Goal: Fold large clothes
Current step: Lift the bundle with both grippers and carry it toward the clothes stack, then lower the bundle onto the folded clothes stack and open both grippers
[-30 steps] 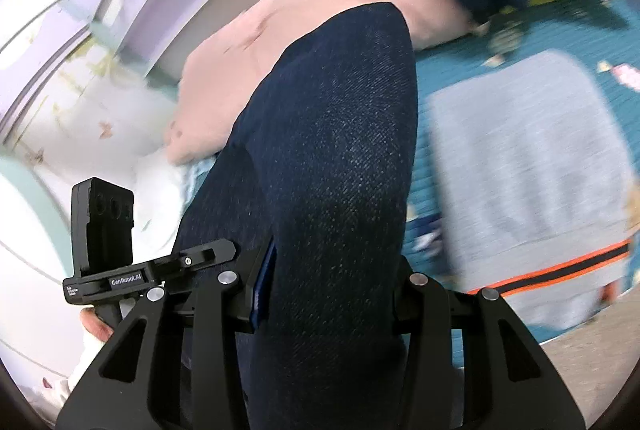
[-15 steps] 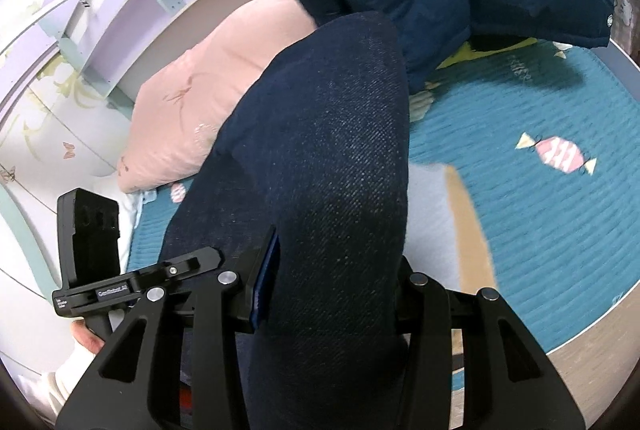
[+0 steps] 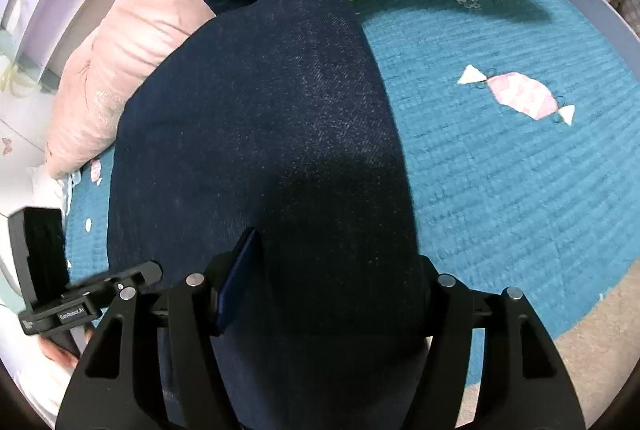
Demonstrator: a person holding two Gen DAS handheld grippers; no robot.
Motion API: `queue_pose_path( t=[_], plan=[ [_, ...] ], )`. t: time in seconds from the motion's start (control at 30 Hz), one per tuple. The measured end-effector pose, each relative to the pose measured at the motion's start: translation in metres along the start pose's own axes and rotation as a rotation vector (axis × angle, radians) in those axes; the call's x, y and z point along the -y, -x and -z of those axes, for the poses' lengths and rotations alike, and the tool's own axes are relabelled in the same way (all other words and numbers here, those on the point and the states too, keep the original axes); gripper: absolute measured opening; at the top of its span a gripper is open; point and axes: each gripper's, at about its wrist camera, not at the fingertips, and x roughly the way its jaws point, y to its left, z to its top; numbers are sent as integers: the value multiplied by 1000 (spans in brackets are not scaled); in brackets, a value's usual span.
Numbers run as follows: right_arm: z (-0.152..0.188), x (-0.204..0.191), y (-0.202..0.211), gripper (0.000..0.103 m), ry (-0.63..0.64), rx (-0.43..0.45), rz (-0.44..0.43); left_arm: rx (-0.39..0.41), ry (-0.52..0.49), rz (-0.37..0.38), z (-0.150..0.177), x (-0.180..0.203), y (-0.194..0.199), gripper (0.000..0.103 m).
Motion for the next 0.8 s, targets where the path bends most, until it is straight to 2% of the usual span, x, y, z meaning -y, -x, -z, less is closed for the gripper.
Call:
queue_pose_path(
  t=[0.1,0.17,0.23,0.3,0.33,0.37,0.43,0.5,0.57,0.63,0.67,0.7,0.73,0.8],
  plan=[
    [1,-2,29,60,22,62,139,12,-59,-110,-2,10,19,35],
    [0,6,56,60,-22,128,211,22,-76,-164,-4,14,29,36],
    [2,12,76,60,-69,180,191,43,-94,-240,-5,18,40,36],
    [7,8,98,55,-82,241,135,85,-109,-277,-4,24,52,36],
    [5,2,104,49,-76,256,119,115,-108,-284,-6,27,60,36],
    [6,-5,109,40,-63,261,103,140,-109,-275,-7,31,67,36],
    [4,-14,109,34,-47,245,78,180,-107,-187,-12,44,78,36],
    [-2,-25,93,28,-11,185,74,181,-102,-106,-17,52,73,36],
    [-7,-28,70,25,6,139,118,146,-76,-97,-22,54,54,36],
    [-7,-25,45,22,-24,73,123,96,-58,-141,-24,46,29,26],
    [-7,-21,32,18,-31,59,158,66,-56,-206,-25,36,10,6],
    [-7,-18,18,16,-18,48,222,55,-53,-208,-25,24,-2,2],
    [-8,-13,4,16,-6,31,266,53,-52,-159,-23,13,-11,3],
    [-9,-5,-10,16,-52,25,271,63,-43,-103,-28,2,-21,3]
  ],
)
